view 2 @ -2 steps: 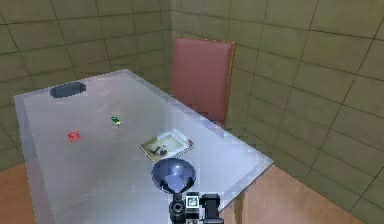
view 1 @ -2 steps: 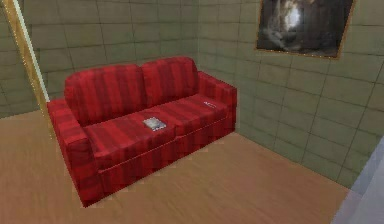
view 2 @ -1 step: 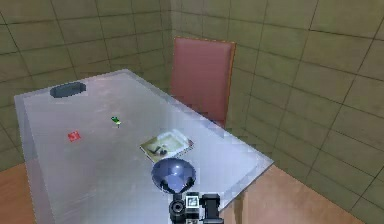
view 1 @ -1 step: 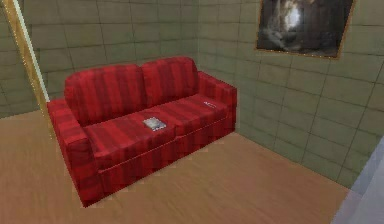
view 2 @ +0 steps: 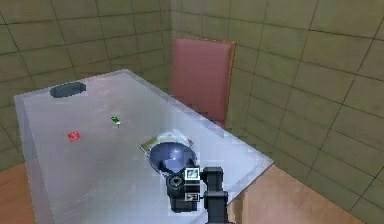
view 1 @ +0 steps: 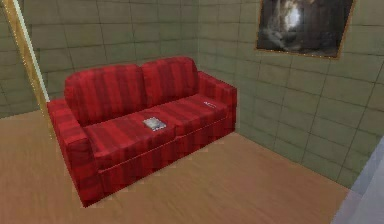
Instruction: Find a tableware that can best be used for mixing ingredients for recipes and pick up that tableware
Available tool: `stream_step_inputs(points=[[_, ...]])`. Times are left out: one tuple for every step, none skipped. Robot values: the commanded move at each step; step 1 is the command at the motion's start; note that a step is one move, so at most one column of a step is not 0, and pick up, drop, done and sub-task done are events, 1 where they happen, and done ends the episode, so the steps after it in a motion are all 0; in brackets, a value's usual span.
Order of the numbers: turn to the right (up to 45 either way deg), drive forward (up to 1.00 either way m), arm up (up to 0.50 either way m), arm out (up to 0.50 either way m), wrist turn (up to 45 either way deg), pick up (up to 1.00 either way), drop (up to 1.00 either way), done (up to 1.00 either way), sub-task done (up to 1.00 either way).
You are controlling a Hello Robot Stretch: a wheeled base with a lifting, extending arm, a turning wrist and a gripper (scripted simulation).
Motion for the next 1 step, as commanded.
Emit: stream_step_inputs(points=[[0.0,0.00,0.00,0.00,0.0,0.00,0.00,1.00,0.00]])
